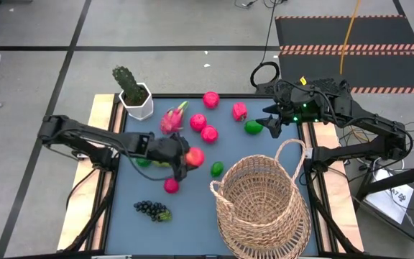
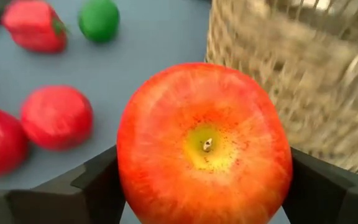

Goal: Build produce basket
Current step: Put the red apple into the brown basket

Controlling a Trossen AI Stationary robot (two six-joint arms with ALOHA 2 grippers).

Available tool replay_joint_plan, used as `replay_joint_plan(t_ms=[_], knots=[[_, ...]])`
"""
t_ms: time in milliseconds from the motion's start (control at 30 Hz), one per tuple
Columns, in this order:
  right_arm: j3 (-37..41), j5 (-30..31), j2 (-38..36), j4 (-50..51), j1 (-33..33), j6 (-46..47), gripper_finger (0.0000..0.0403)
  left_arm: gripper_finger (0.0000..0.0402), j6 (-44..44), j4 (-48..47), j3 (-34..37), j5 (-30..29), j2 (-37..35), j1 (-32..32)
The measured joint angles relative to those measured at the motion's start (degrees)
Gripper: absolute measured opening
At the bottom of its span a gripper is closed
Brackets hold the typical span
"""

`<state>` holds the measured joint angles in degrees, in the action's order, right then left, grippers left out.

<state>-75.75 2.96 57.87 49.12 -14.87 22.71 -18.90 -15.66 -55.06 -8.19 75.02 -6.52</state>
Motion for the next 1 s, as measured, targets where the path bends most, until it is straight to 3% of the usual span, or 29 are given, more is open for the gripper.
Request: replay_joint_plan(t_ms=[167, 400, 1000], knots=[[0.0, 0.0, 0.0, 0.0, 0.0, -1.47, 0.0283, 0.0341, 2.59, -6.41, -8.45, 0.02, -2.1, 1.8], [0.0, -0.17, -0.26, 0.0, 0.0, -2.92, 0.0283, 0.0332, 7.95, -13.25, -22.76, -0.94, 0.8, 4.92], [0.02, -0.24, -5.13, 2.36, 0.0, -4.13, 0.0283, 0.0339, 10.91, -14.56, -51.64, -1.83, 19.63, 4.88]])
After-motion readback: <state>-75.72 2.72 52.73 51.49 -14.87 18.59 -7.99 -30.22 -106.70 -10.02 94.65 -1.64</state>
